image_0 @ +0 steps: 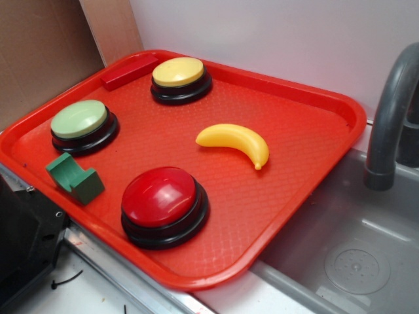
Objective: Push the red button.
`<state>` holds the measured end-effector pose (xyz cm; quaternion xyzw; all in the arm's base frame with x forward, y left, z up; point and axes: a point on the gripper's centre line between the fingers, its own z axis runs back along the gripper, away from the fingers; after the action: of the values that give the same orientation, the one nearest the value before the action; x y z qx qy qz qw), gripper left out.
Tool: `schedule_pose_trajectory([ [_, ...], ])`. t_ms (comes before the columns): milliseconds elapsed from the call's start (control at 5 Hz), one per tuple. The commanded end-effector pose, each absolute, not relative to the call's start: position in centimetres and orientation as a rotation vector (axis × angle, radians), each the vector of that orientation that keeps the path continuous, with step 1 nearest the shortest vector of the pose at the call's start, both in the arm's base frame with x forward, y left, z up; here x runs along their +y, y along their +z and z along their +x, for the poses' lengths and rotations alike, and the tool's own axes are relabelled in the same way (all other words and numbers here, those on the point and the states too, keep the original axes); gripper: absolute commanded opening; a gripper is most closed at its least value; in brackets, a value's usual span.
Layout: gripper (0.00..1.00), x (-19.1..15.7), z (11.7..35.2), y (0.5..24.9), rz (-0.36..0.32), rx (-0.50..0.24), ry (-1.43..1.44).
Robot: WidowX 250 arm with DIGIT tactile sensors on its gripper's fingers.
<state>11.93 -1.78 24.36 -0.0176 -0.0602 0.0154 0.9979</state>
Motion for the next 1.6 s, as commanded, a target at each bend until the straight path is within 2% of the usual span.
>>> schedule_pose_trajectory([
  [0, 1.00, -1.8, 11.9, 24.4, -0.035, -0.120, 0.031],
  [200, 1.00, -6.8, 14.1, 19.6, -0.012, -0.150, -0.221],
  [400, 1.00, -12.0, 13.8, 15.7, -0.032, -0.195, -0.471],
  [600, 1.00, -13.5, 13.1, 11.8, -0.071, -0.145, -0.528],
  [800, 1.00, -12.4, 12.7, 9.6, -0.083, -0.097, -0.535],
  [1000, 1.00, -11.3, 14.3, 7.8, -0.091, -0.092, -0.547],
  [1200, 1.00, -11.4, 14.7, 5.7, -0.086, -0.024, -0.587],
  [1400, 1.00, -11.8, 15.0, 5.2, -0.061, 0.019, -0.611],
])
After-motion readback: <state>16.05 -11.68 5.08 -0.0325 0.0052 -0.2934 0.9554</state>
